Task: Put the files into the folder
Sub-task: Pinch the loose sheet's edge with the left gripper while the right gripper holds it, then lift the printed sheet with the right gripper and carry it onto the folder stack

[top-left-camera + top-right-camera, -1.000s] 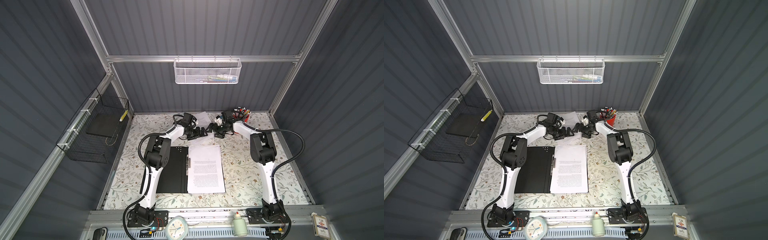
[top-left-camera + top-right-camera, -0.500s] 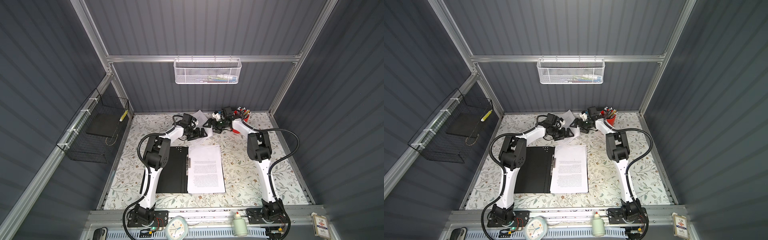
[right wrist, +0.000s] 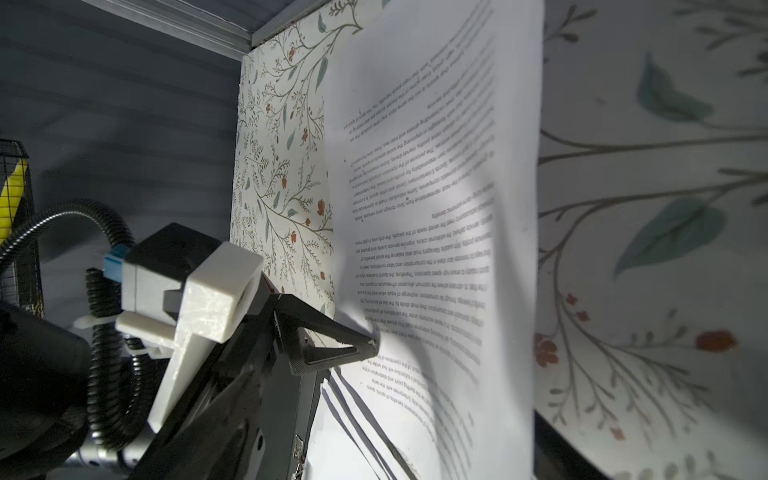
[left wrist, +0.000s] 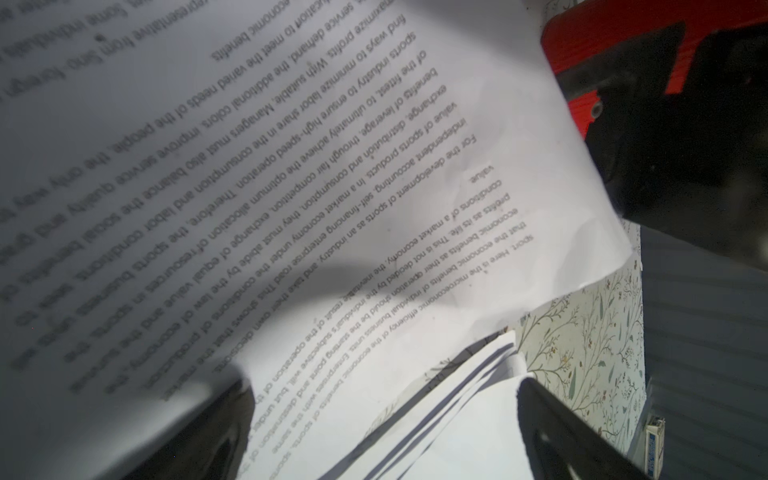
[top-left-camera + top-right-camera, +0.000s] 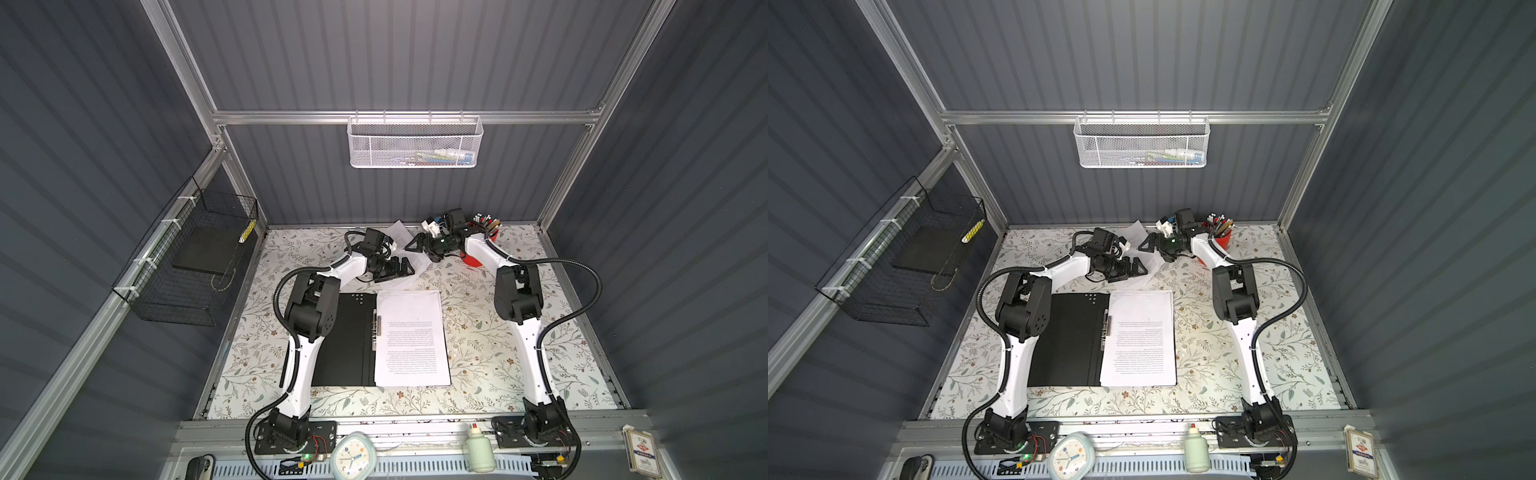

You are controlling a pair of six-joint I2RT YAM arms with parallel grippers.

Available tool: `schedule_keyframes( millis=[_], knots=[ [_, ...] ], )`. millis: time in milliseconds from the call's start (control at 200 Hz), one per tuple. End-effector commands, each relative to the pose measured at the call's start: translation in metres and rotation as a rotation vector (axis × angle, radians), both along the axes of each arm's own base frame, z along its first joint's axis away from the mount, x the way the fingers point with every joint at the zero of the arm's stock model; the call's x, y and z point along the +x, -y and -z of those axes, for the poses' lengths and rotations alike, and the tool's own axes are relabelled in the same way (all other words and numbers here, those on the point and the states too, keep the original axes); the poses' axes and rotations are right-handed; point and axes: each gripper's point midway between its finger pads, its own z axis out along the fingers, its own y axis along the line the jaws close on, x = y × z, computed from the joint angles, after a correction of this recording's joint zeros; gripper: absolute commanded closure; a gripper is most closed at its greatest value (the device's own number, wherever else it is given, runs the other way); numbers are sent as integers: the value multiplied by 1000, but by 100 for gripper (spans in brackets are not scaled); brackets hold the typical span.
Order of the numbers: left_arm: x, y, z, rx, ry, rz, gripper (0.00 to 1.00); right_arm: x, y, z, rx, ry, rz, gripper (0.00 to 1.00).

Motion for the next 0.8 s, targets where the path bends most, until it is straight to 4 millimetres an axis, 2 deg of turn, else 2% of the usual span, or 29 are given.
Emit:
schedule_keyframes(
  millis=[0, 50, 125, 230, 310, 420, 465, 525, 625, 715, 795],
  knots=[
    [-56, -32, 74, 170, -275, -18, 0, -6, 7, 28, -56, -65, 4, 24],
    [-57, -33, 73, 170, -275, -18, 0, -6, 9, 31, -71, -70, 8, 30],
    [-56, -33, 72, 168, -273, -20, 0, -4, 14, 34, -97, -77, 29, 45],
    [-54, -34, 70, 166, -267, -24, 0, -2, 19, 34, -97, -90, 49, 54],
    [-51, -34, 67, 158, -264, -33, 0, 0, 23, 32, -111, -91, 59, 65],
    [-43, -30, 53, 138, -238, -33, 1, 2, 25, 22, -119, -80, 65, 90],
    [-37, -26, 38, 120, -206, -27, 1, 2, 25, 12, -109, -77, 68, 100],
    [-29, -22, 6, 84, -143, -19, 0, 3, 24, -6, -95, -64, 80, 100],
    [-25, -21, -62, 18, 24, -22, 0, 4, 28, -53, -80, 12, 120, 100],
    [-30, -42, -112, 51, 153, -83, 0, -3, 35, -99, -61, 80, 174, 100],
    [-41, -71, -136, 139, 234, -155, 0, -13, 39, -133, -47, 131, 214, 100]
  ],
)
